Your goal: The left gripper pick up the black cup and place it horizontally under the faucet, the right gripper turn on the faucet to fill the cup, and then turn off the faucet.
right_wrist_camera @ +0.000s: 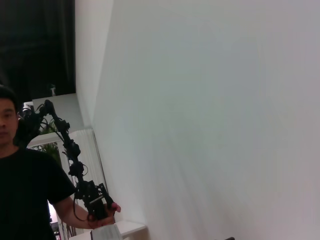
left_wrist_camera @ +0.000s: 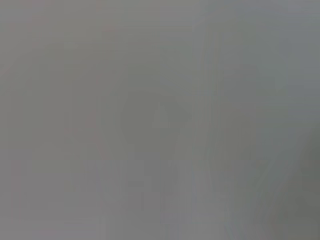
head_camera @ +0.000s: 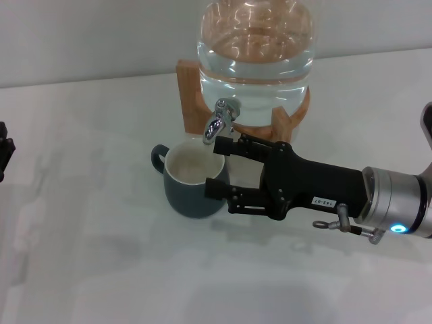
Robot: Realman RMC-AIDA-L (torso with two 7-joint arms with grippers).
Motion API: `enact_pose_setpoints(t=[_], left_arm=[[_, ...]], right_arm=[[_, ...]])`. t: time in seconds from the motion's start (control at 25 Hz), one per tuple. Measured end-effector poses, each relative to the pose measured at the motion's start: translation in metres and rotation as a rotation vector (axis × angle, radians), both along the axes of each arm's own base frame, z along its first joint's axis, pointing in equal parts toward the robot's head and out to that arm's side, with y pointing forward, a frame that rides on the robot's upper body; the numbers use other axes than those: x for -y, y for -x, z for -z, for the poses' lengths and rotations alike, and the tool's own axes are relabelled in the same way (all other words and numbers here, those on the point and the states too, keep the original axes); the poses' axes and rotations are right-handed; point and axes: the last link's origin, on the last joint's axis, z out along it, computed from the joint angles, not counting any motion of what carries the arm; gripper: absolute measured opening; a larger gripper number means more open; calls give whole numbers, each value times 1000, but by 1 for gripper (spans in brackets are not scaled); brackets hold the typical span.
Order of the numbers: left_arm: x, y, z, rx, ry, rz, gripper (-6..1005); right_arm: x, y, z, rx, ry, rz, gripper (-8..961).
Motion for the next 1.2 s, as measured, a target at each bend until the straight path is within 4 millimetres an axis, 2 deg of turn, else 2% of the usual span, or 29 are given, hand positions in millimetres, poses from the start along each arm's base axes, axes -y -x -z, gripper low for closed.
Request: enact_pose_setpoints(t=[1.2], left_arm=[[-4,0,4,-3,25,-12,892]], right_arm=[[-18,0,8,71,-28,57,824]])
